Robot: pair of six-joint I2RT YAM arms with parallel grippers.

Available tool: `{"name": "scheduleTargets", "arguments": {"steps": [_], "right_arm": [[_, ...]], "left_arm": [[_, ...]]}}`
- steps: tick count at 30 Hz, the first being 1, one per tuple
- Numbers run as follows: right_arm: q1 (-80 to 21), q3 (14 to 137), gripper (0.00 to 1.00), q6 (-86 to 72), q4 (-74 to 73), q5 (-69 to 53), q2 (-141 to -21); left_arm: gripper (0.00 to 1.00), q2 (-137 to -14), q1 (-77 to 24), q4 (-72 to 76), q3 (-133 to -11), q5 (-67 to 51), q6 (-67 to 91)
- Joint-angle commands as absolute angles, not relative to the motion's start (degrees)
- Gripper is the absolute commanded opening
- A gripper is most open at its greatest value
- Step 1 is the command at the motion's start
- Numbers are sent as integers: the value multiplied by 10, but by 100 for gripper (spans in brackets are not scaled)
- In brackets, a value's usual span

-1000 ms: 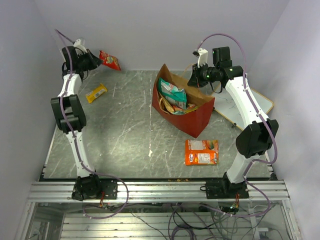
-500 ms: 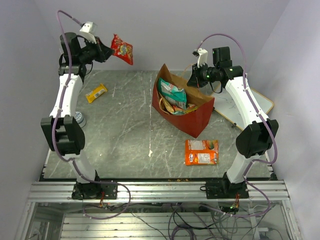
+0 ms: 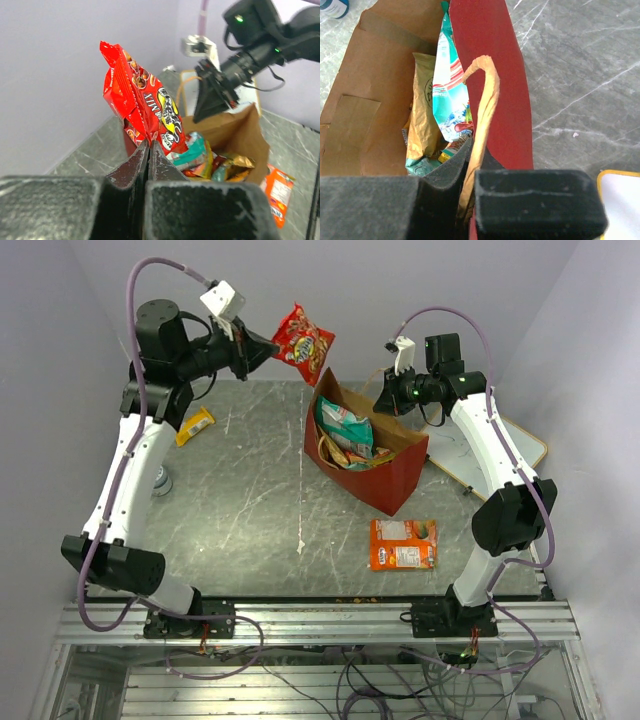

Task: Place the snacks into the paper bag
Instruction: Place the snack in the paper bag.

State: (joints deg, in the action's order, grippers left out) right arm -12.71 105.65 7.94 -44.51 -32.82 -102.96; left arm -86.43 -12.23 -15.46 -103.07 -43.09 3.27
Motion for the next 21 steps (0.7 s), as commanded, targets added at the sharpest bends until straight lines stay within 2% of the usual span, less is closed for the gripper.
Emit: {"name": "scheduleTargets", "arguments": {"steps": [1,9,13,21], "right_arm": [[-128,1070,0,80,-454,-337,-1027],[-129,1080,0,85,-465,-344,-1029],[-129,1084,0,83,-466,-351,-1029],[-130,1075,0,84,-468,-359,-1023]], "left_arm": [[7,-850,-162,-252,-1061,-486,-70],[7,-833,-223,-373,-1078,-526,-267],[7,-861,-271,-454,-1117,-488,-397],[7,-951,-351,-523,-1206,-417,-548]]}}
